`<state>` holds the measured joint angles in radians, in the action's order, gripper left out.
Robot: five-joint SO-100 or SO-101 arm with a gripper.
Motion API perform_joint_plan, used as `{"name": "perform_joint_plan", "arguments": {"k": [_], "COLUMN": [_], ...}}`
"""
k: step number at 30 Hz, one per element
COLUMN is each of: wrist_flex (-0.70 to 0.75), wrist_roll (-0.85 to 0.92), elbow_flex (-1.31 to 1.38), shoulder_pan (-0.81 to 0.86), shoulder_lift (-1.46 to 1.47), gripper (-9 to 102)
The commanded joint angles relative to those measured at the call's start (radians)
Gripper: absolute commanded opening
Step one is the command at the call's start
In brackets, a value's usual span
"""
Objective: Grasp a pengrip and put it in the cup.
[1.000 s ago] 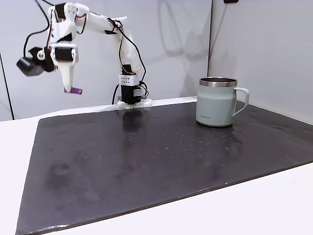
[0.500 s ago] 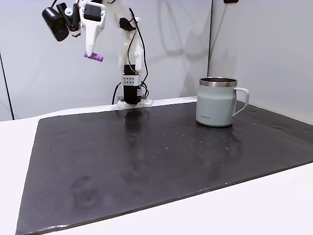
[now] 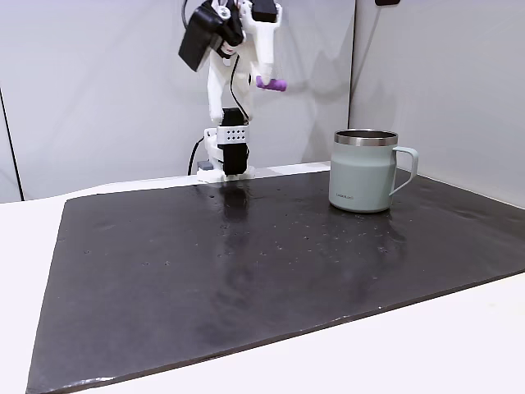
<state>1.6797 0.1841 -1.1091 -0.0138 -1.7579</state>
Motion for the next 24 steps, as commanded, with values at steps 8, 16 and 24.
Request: {"name": "perform_joint_plan", "arguments": {"k": [8, 16, 24], "wrist_flex": [0.005, 0.002, 0.005], "wrist_roll": [-0.146, -0.129, -0.101], "elbow_flex": [0.265, 0.383, 0.353], "shoulder_pan": [-0.307, -0.471, -0.543], "shoulder_lift": [0.193, 0.342, 0.347], "gripper": [0, 0, 4]}}
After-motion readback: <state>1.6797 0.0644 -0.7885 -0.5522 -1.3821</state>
